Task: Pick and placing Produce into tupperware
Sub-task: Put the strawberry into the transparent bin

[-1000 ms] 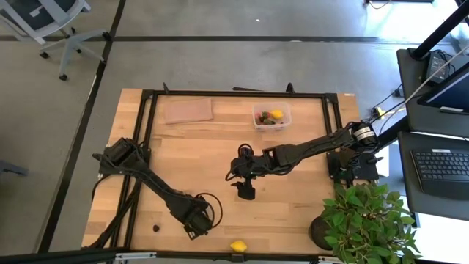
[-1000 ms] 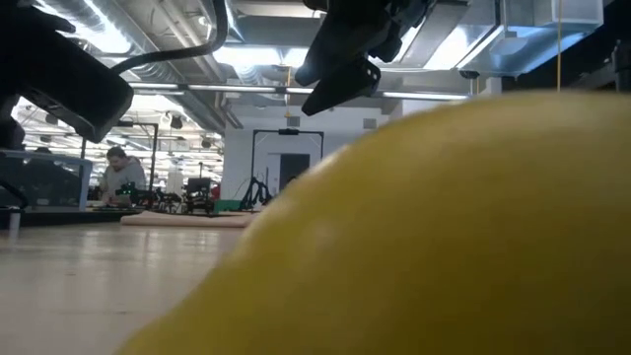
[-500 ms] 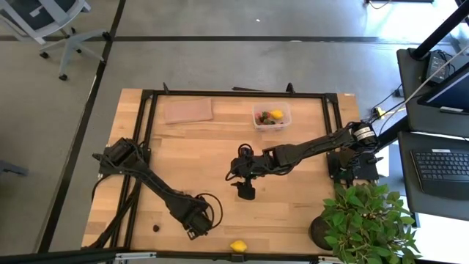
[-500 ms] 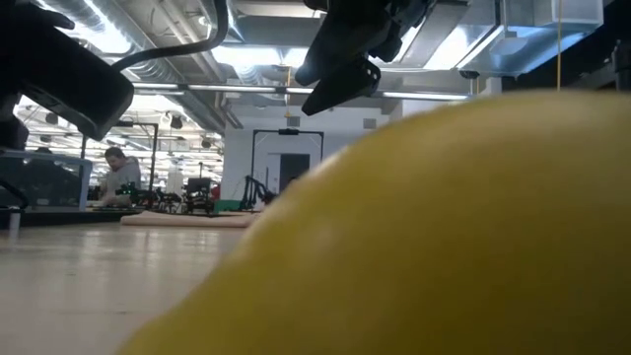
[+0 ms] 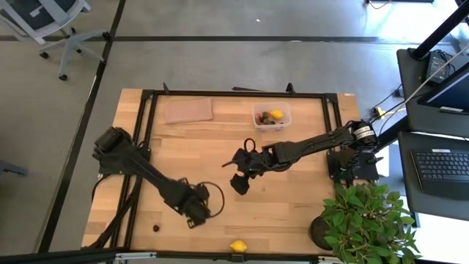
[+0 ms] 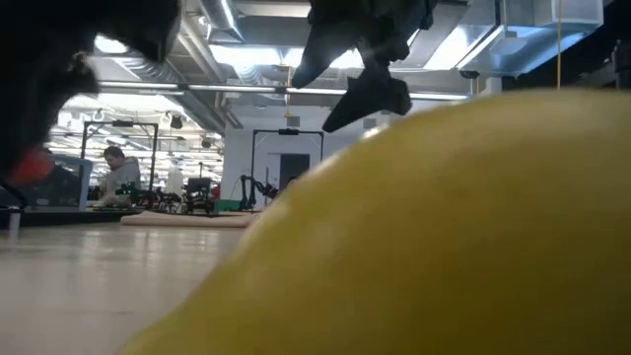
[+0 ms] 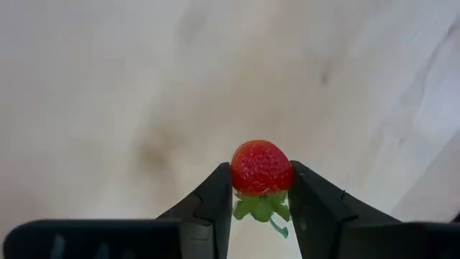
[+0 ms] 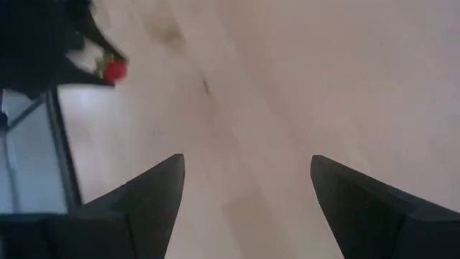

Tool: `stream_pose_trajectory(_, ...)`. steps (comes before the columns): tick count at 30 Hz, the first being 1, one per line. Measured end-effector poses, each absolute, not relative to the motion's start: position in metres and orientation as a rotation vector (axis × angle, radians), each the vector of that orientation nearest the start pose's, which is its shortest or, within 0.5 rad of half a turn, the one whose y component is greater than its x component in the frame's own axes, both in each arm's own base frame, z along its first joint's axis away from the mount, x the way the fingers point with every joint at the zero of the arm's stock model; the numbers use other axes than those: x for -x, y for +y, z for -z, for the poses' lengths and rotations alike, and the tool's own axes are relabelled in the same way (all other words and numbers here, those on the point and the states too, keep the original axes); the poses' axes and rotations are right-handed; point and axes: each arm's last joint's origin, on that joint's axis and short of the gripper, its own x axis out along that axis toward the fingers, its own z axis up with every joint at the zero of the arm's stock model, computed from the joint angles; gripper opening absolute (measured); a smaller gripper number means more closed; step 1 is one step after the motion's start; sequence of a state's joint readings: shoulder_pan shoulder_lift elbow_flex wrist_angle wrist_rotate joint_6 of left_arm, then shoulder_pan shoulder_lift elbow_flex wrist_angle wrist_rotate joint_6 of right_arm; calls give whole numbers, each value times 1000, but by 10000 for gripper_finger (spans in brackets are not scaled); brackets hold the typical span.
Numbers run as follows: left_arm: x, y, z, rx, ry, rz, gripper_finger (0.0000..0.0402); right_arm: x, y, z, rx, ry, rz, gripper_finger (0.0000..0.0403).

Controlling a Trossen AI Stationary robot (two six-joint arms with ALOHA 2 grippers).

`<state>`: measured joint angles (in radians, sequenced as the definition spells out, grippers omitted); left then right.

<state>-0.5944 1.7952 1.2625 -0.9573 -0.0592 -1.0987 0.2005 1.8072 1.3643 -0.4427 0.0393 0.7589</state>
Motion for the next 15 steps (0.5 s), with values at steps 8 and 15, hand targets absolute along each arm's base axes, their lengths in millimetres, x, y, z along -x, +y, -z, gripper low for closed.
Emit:
stream_pose_trajectory(8,-245,-138,-275,243,1059,-416,105,-392,77,-244,-703,780,117,303)
stream_pose_trajectory(15,-228,-121,-314,144,798,-434,104,-408,78,-267,-804,509,6,303)
